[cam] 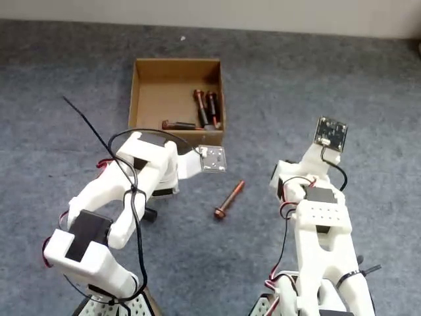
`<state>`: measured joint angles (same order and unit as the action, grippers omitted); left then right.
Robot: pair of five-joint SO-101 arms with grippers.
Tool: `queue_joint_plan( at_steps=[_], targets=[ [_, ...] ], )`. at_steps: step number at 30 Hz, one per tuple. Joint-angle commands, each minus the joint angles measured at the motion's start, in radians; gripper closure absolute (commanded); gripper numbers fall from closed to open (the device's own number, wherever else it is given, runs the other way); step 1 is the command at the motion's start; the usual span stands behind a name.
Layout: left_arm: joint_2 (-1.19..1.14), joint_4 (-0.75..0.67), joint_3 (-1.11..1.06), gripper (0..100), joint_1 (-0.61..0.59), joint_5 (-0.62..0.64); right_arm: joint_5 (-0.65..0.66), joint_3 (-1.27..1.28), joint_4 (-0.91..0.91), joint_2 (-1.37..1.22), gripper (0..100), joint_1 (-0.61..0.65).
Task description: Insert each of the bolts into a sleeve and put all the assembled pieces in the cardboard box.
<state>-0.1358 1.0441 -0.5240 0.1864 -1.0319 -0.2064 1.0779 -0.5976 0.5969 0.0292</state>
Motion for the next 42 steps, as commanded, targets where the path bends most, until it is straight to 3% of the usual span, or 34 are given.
queue_joint_plan(
  at_steps=[1,14,27,31,38,42],
  targets=[
    [0.002,-0.017,0.03,99,0.016,0.135,-0.003,-0.007,0.022,0.03,99.5,-0.01],
    [0.349,-0.012,0.036,99,0.012,0.491,-0.011,-0.007,0.021,0.041,99.5,0.038],
    [0.591,-0.018,-0.031,99,0.016,1.119,-0.012,0.021,0.018,0.073,99.5,0.234],
    [0.67,-0.15,-0.17,99,0.008,1.2,-0.012,0.131,0.021,0.265,99.5,0.302],
    [0.941,-0.437,-0.449,99,0.016,1.211,-0.005,0.349,0.022,0.679,99.5,0.409],
    [1.116,-0.548,-0.562,99,0.008,1.344,-0.002,0.489,0.099,0.848,99.5,0.473]
  ],
)
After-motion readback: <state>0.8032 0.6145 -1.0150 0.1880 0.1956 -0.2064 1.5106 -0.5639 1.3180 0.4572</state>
